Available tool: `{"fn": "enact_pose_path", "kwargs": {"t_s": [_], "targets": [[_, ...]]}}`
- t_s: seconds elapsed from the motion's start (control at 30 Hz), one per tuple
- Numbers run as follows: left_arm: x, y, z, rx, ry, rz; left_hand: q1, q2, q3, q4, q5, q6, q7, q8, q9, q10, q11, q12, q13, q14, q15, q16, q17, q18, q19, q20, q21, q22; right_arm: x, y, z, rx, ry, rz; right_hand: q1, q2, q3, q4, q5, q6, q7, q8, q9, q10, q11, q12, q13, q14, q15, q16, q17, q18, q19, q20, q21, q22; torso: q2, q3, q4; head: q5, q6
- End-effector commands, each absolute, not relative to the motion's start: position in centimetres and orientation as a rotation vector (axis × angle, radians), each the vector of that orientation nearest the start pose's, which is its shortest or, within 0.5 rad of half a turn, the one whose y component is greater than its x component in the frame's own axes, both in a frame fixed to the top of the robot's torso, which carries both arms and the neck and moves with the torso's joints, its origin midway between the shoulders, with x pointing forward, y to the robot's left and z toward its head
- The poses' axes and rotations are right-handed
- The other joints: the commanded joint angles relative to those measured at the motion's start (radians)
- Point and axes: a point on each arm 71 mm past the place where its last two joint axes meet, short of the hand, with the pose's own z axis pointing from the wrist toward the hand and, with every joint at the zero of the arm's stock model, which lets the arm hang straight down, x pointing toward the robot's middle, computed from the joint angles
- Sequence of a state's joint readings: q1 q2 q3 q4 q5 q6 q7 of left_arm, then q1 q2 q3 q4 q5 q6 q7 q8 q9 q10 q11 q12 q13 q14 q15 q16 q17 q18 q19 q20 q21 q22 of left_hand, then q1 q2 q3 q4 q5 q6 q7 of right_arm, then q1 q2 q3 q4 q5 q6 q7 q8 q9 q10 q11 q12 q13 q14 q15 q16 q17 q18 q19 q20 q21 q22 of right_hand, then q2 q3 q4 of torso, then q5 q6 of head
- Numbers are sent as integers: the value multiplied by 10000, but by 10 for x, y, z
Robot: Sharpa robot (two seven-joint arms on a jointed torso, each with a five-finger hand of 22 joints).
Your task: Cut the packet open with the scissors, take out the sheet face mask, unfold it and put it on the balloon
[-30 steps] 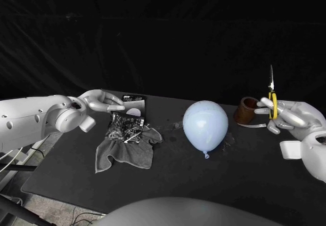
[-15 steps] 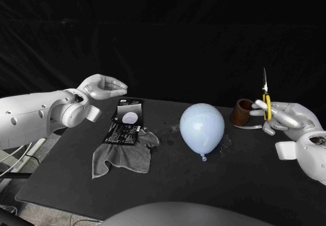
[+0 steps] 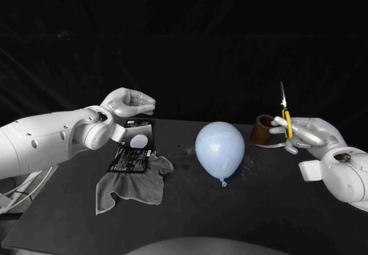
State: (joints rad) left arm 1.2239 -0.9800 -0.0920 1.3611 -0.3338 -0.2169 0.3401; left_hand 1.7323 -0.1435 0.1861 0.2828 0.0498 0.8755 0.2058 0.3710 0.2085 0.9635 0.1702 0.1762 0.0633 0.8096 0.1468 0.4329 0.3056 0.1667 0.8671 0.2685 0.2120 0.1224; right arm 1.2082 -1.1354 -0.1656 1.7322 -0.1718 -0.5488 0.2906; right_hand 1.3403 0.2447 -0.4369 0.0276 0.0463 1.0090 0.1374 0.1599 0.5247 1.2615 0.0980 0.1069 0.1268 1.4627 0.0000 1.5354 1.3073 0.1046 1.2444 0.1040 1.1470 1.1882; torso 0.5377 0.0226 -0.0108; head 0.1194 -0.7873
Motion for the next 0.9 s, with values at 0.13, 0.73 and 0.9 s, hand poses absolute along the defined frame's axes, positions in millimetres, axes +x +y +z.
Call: {"fn": "enact_pose_path", "kwargs": {"t_s": [0.13, 0.73, 0.9], "targets": [[507, 290, -188, -8306, 15189, -12937, -405, -87, 170, 48, -11, 168, 8, -165, -71, 411, -52, -125, 13, 728, -173, 91, -16, 172, 548, -175, 335, 109, 426, -292, -204, 10078, 15597, 11044, 663, 488, -170, -133, 30, 25, -9, 21, 9, 349, -311, -38, 6, 669, -26, 26, 748, 134, -61, 4, -41, 7, -7, -5, 0, -967, 580], [542, 268, -169, -9362, 15450, -14007, -2030, 92, 118, 73, -8, 257, -40, -473, -165, 1489, -236, -410, 16, 1712, -406, -241, -130, 177, 650, -165, 173, -129, 468, -280, -174, 2877, 17920, 7695, 1136, 473, 16, -376, 26, 126, -41, -34, 15, 453, -336, -215, -9, 713, -38, 36, 894, 65, 152, -10, 230, 236, -7, -4, 17, -2195, 1548], [554, 270, -155, -9135, 15501, -13937, -2379, 85, 28, 87, -9, 248, -8, -540, -179, 1593, -220, -522, 18, 1773, -385, -431, -189, 179, 687, -159, 111, -204, 485, -269, -160, 1211, 17750, 6638, 1091, 456, -59, -329, 25, 168, -46, -32, 19, 503, -340, -228, -6, 729, -35, 47, 951, 37, 250, -18, 333, 328, 4, 6, 17, -2210, 1578]]}}
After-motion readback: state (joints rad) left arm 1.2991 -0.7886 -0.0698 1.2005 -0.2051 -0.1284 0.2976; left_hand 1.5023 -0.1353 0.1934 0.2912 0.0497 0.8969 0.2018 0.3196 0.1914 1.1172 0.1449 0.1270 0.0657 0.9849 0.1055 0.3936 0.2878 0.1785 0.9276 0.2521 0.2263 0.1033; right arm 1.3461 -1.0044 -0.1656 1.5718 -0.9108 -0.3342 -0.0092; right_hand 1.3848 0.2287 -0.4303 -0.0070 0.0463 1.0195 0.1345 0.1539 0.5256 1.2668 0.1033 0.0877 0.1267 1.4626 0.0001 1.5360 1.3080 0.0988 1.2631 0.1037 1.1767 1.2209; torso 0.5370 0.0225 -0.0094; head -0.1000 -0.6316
